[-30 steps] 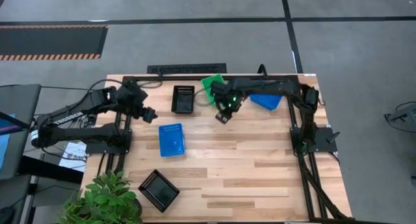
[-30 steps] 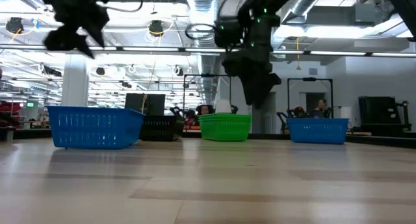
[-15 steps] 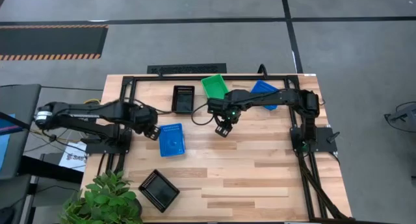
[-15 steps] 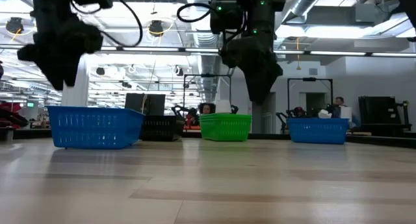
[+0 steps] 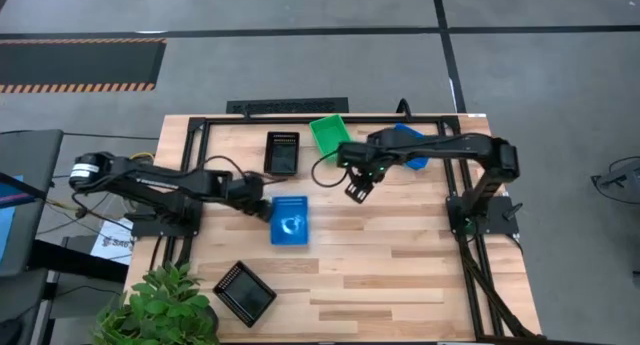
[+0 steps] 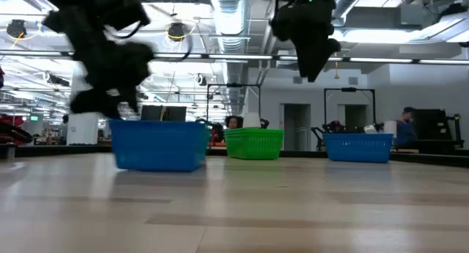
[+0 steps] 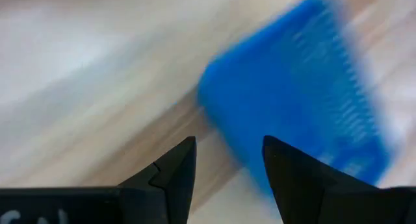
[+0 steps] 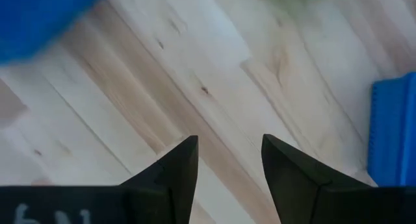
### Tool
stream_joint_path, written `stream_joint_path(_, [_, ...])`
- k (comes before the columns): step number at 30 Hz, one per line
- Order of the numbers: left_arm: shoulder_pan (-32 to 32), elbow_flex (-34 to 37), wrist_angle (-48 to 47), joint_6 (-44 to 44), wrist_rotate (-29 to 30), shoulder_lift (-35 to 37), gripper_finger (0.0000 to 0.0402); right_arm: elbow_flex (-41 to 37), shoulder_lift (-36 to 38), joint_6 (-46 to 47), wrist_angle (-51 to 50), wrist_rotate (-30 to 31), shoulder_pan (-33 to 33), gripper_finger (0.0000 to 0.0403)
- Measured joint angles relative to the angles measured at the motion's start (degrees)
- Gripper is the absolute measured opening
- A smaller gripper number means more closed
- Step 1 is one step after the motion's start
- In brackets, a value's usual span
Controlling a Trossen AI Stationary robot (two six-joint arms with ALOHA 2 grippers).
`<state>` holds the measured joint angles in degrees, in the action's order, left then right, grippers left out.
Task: Stack baskets by color
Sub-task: Stack the blue bin on the stacked blue bin
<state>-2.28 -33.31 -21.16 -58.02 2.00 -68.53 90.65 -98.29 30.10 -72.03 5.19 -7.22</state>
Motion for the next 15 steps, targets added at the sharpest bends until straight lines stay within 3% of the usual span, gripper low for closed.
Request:
stream_joint_path(3, [-1.79,-1.47,17.77,0.8,-0.13,-5.56,0.0164,0.07,2.5,1.75,0.44,1.08,0.0,0.0189])
stream_joint_path(6, [-3.92,-4.87,30.45,5.93,-8.44,-13.31,0.0164,0.04,4.1,3.06,0.82,2.46,0.02,0.0188])
stream_joint_path(10, [-6.07,-11.49,29.74,10.56,-19.41,-21.02,0.0164,0.04,4.49,5.85,1.43,3.95,0.07,0.0188])
stream_joint_path(15, [-7.59,-16.62,23.78,14.12,-27.58,-21.85,0.0163,0.02,4.12,7.46,3.51,4.65,1.87,0.0193])
